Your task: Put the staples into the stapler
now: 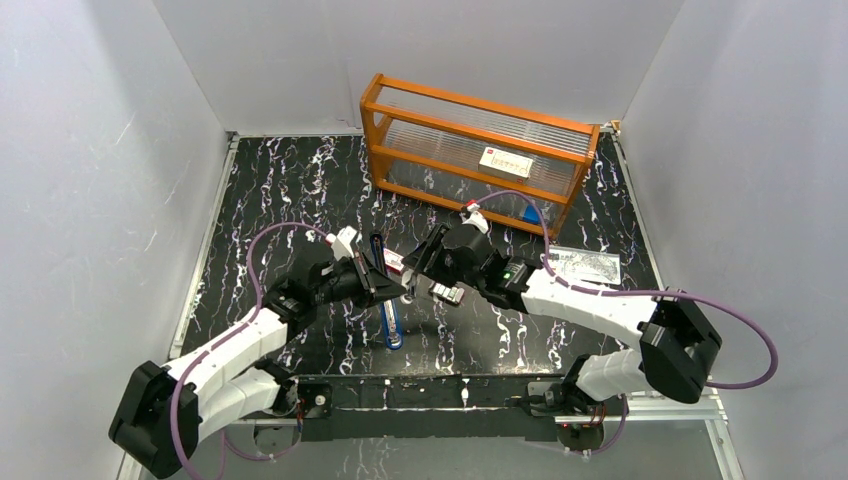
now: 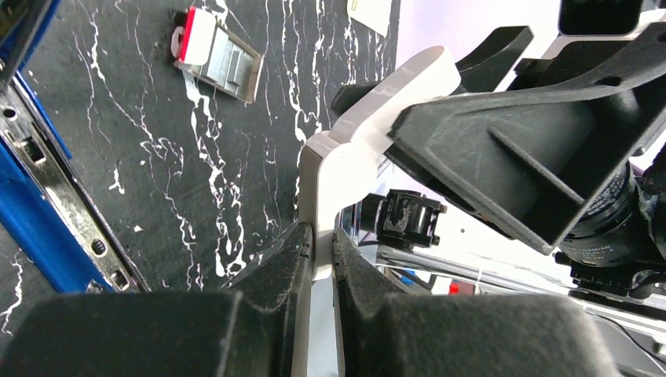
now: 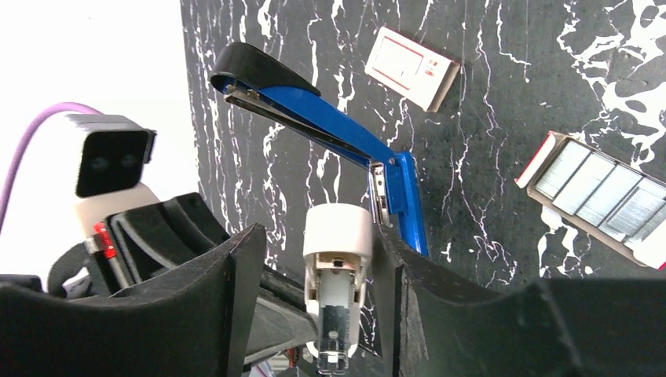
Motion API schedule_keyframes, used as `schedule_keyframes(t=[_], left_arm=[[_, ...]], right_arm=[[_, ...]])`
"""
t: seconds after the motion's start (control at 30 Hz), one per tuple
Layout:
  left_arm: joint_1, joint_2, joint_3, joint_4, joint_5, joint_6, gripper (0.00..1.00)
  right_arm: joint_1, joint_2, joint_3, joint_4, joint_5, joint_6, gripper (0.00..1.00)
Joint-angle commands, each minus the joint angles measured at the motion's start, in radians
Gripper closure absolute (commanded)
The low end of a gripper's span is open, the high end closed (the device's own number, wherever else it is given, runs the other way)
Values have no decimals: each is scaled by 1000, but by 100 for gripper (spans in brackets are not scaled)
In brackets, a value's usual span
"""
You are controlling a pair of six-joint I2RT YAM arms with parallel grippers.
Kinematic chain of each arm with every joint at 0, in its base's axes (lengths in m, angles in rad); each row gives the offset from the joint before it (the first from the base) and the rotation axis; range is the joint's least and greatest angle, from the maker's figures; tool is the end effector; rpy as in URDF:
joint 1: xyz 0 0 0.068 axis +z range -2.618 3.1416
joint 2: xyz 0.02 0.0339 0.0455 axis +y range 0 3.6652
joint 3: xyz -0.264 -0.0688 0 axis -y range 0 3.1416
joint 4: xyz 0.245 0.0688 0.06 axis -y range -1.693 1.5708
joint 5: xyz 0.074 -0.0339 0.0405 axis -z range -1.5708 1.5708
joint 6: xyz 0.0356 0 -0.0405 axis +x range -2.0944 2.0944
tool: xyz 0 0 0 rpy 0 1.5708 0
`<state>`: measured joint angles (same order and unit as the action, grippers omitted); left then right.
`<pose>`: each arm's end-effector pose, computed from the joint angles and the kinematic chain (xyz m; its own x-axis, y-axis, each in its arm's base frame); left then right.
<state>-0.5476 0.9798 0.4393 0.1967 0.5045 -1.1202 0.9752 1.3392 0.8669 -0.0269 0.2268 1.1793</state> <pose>0.1728 -0.1255 0.2227 -0.8854 -0.3831 -0.2634 0.1086 0.3803 -0.9185 0.1751 0.2441 0.2604 -0.7457 0.5051 -0.4345 -0.0173 0.6373 0.7705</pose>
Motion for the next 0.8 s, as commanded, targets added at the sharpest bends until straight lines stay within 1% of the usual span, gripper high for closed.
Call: schedule_keyframes(t=[0.0, 0.07, 0.1, 0.17, 0.23, 0.27, 0.33, 0.4, 0.43, 0.47, 0.53, 0.57, 0.6, 0.63, 0.77], left_arm=[[-5, -30, -21, 92, 49, -46, 100], [-5, -30, -28, 113, 52, -54, 100], [-5, -28, -28, 118, 54, -58, 100], [-5, -23, -27, 120, 55, -57, 100], [-5, -23, -25, 106, 53, -44, 100], [-5, -26, -26, 93, 47, -34, 100], [-5, -38, -34, 58, 29, -17, 100], [-5, -51, -42, 30, 12, 3, 100], [-5, -56, -41, 3, -5, 12, 87], [-5, -60, -35, -39, -25, 25, 70], [-5, -69, -8, -156, -91, 55, 41], [-5, -78, 13, -235, -131, 69, 31], [-5, -88, 33, -292, -174, 92, 26], [-4, -102, 51, -343, -211, 113, 24], [-2, -178, 99, -461, -369, 166, 23]], right_arm=[[8, -40, -18, 78, 65, -10, 41], [9, -32, -7, 71, 48, -13, 43], [10, -29, -7, 69, 41, -13, 46], [9, -23, -6, 65, 34, -13, 55], [8, -18, -3, 57, 37, -23, 67], [8, -17, 2, 51, 41, -37, 71], [10, -11, 11, 38, 57, -64, 76], [11, -4, 22, 34, 74, -97, 77], [10, 3, 32, 29, 77, -117, 77], [10, 12, 48, 0, 79, -137, 78], [11, 35, 86, -45, 75, -179, 78], [10, 50, 105, -77, 72, -194, 77], [10, 63, 122, -105, 69, -211, 78], [11, 76, 136, -136, 66, -221, 78], [13, 120, 151, -204, 70, -237, 78]])
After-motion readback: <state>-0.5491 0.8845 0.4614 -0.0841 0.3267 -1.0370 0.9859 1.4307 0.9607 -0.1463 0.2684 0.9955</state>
